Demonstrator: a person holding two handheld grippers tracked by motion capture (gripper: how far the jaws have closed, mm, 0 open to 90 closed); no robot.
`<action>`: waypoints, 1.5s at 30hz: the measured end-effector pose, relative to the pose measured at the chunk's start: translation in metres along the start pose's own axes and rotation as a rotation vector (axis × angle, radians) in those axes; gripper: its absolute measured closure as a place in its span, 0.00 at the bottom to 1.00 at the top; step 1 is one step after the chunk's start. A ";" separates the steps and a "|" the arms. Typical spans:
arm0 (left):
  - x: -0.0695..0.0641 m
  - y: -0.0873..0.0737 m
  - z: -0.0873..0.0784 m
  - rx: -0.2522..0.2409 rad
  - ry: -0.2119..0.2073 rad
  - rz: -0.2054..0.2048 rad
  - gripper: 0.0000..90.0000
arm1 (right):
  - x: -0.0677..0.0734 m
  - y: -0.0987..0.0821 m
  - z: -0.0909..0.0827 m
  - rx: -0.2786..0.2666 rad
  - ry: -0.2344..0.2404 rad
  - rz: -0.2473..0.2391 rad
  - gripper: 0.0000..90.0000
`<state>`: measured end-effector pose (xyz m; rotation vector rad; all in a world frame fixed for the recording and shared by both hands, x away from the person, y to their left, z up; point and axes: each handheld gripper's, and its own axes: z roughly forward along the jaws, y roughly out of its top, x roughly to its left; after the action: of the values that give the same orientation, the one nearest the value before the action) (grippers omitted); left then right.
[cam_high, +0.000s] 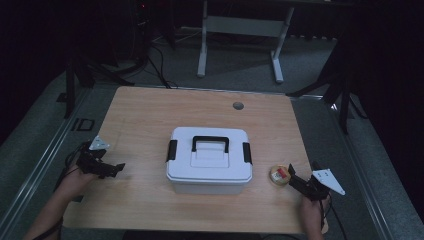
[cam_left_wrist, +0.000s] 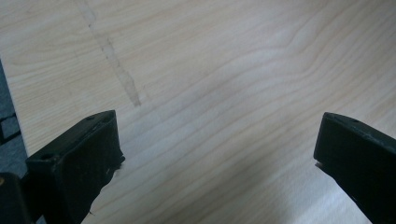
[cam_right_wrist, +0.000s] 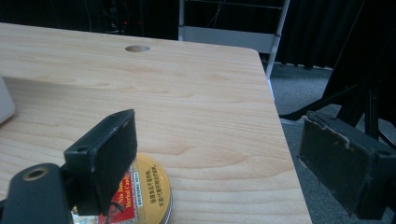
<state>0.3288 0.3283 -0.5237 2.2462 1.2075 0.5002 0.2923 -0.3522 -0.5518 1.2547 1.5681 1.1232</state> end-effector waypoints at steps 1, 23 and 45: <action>0.000 0.000 0.000 0.000 0.000 0.000 0.00 | 0.000 0.000 0.000 0.000 0.000 0.000 0.12; -0.002 0.014 -0.011 0.322 -0.118 0.246 0.00 | 0.002 0.000 0.001 0.004 0.021 -0.016 0.12; -0.007 0.032 -0.019 0.511 -0.238 0.280 0.02 | 0.002 0.000 0.002 0.014 0.026 -0.017 0.12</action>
<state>0.3354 0.3130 -0.4893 2.8315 0.9794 0.0105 0.2936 -0.3504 -0.5528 1.2378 1.6053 1.1235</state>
